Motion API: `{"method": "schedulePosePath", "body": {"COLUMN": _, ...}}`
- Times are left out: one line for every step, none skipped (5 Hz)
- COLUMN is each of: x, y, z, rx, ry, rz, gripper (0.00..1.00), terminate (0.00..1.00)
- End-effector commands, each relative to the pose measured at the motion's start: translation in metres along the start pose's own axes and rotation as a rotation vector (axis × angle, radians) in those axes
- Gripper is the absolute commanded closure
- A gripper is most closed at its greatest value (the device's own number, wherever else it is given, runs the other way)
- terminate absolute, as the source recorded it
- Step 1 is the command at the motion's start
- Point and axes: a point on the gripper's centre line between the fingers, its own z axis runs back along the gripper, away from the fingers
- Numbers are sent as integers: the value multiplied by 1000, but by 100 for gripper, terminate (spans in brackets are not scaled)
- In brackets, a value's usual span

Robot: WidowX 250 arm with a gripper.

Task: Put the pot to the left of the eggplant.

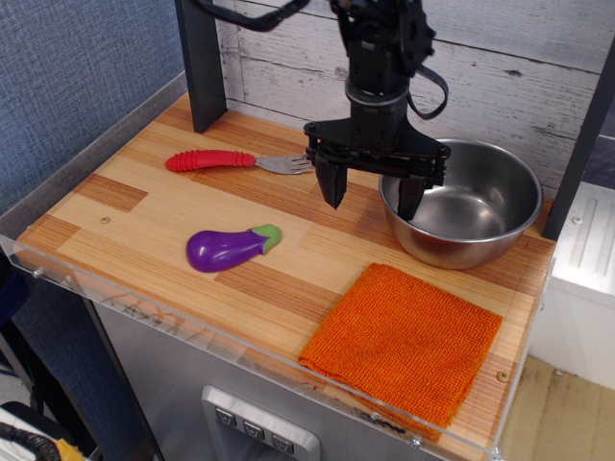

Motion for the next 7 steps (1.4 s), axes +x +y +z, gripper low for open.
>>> {"method": "schedulePosePath", "body": {"x": 15, "y": -4, "z": 9, "rx": 18, "ry": -46, "rz": 32, "gripper": 0, "terminate": 0}}
{"method": "schedulePosePath", "body": {"x": 13, "y": -7, "z": 4, "rx": 3, "ry": -33, "rz": -15, "gripper": 100, "terminate": 0}}
{"method": "schedulePosePath", "body": {"x": 10, "y": -11, "z": 7, "rx": 15, "ry": -34, "rz": -35, "gripper": 100, "terminate": 0}}
{"method": "schedulePosePath", "body": {"x": 6, "y": -12, "z": 9, "rx": 36, "ry": -30, "rz": -39, "gripper": 100, "terminate": 0}}
{"method": "schedulePosePath", "body": {"x": 2, "y": -13, "z": 11, "rx": 54, "ry": -29, "rz": -54, "gripper": 100, "terminate": 0}}
{"method": "schedulePosePath", "body": {"x": 0, "y": -14, "z": 12, "rx": 61, "ry": -28, "rz": -69, "gripper": 100, "terminate": 0}}
{"method": "schedulePosePath", "body": {"x": 0, "y": -13, "z": 19, "rx": 60, "ry": -45, "rz": -90, "gripper": 100, "terminate": 0}}
